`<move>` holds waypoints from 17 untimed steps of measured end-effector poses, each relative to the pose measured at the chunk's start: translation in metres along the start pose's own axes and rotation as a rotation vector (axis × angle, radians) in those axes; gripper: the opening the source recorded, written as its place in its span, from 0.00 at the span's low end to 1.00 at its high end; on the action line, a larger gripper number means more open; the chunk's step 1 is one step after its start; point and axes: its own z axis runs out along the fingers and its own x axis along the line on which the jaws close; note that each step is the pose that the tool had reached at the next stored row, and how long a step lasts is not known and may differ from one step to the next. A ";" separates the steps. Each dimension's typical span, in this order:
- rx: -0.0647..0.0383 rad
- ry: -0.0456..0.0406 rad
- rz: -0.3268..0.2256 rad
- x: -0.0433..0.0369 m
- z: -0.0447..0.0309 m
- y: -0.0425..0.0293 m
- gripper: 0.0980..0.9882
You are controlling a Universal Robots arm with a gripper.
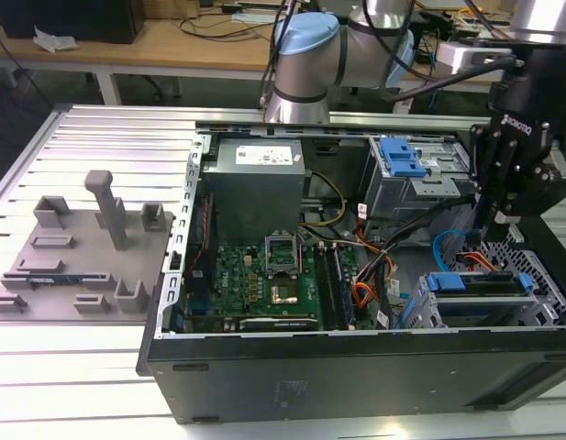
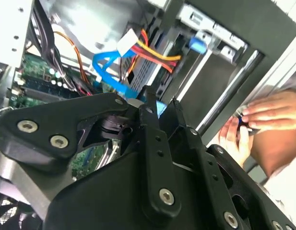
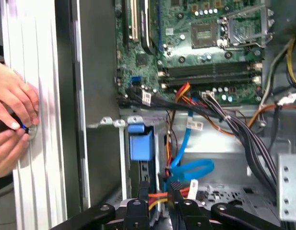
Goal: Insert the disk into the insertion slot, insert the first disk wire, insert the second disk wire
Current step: 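Insert the second disk wire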
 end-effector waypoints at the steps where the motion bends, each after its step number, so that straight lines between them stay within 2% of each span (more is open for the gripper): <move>1: 0.000 0.0075 0.000 -0.0009 0.0001 0.0018 0.23; 3: 0.002 0.0191 -0.003 -0.0028 0.0007 0.0035 0.23; 6: 0.005 0.0279 -0.011 -0.0076 0.0024 0.0055 0.23; 9: 0.012 0.0313 -0.025 -0.0109 0.0043 0.0061 0.23; 12: 0.026 0.0326 -0.046 -0.0114 0.0055 0.0062 0.23; 17: 0.035 0.0386 -0.058 -0.0133 0.0072 0.0100 0.23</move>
